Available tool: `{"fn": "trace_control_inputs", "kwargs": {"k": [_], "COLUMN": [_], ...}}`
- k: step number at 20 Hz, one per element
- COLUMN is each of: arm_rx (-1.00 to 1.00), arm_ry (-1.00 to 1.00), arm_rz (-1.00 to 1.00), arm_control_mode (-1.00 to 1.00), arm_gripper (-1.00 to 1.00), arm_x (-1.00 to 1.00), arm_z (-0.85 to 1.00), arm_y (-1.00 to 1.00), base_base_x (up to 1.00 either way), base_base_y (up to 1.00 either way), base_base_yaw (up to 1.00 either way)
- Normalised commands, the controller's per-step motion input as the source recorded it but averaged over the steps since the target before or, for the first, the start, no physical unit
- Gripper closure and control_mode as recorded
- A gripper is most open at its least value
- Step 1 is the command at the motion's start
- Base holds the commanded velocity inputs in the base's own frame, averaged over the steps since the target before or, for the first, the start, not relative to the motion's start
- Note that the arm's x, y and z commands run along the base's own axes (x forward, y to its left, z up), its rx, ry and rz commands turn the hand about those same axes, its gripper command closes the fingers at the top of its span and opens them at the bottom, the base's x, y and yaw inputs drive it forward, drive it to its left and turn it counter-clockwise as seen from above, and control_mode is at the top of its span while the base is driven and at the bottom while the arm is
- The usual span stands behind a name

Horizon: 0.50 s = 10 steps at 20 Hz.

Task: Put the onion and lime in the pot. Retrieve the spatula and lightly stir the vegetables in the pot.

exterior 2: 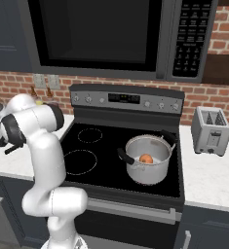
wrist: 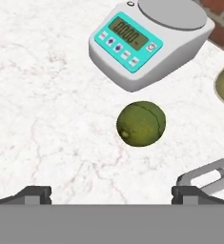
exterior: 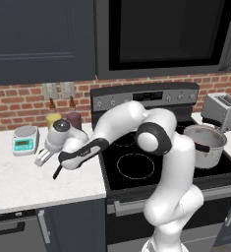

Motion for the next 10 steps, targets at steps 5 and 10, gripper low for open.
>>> {"fn": "trace_control_inputs", "kwargs": {"k": [5, 10], "arm_rx": [0.00, 0.00], "arm_ry": [0.00, 0.00], "arm_rz": [0.00, 0.00], "arm_control_mode": [-1.00, -1.00], "arm_gripper": [-1.00, -1.00], "arm_x": [0.22, 0.24], "arm_z": [-0.01, -0.11], "arm_y": [0.01, 0.09], "base_base_x": [0.00, 0.00], "base_base_y": [0.00, 0.00], "base_base_yaw": [0.00, 0.00]}}
